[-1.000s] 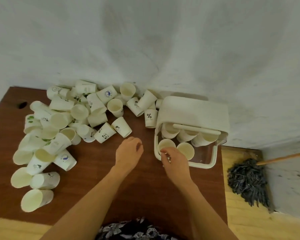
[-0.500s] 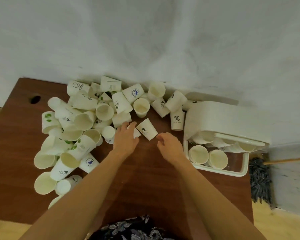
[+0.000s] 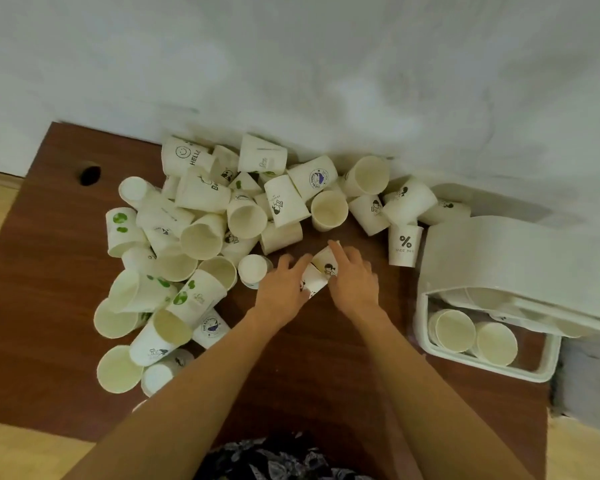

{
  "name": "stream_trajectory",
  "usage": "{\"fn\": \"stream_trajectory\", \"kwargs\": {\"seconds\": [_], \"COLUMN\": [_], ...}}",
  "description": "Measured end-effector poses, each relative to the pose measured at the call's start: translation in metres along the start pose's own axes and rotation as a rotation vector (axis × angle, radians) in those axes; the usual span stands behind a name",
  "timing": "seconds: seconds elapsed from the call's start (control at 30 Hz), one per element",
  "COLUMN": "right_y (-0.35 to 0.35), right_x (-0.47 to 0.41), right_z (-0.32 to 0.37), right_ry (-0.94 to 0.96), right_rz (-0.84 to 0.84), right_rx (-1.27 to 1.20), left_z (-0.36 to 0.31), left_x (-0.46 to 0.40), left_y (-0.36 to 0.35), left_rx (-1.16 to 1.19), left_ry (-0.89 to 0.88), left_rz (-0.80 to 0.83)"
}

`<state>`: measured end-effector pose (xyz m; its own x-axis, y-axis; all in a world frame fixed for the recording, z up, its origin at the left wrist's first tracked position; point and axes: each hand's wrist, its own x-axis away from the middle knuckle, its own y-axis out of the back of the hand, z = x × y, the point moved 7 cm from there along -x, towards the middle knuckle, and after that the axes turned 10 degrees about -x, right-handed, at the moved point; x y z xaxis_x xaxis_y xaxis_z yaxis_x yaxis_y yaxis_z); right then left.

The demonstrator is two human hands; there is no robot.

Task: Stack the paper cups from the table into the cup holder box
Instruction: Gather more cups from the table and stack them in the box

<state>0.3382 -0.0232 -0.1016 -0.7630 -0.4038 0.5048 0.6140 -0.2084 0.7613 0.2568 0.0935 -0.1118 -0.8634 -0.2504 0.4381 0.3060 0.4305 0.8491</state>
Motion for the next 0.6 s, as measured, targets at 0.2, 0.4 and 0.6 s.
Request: {"fn": "stream_trajectory", "kwargs": {"seconds": [0.2,0.4,0.6], "right_y": [0.006,0.024,0.050], "right_x": [0.010,0.050,0.124], "right_z": [-0.012,-0.041,-0.075], "right_ry": [-0.050,-0.025,0.041], "right_rz": [-0.031,-0.168,-0.367], "right_rx": [-0.071,-0.238,-0.378], "left_z": [0.000,-0.006,-0.044], "left_x": [0.010,0.042,0.084], "left_y": [0.000,0.024,0.051], "left_rx": [0.095,0.193,0.140], "left_ry": [-0.004,-0.036,-0.109], "left_rz": [0.040,-0.162,-0.348]}}
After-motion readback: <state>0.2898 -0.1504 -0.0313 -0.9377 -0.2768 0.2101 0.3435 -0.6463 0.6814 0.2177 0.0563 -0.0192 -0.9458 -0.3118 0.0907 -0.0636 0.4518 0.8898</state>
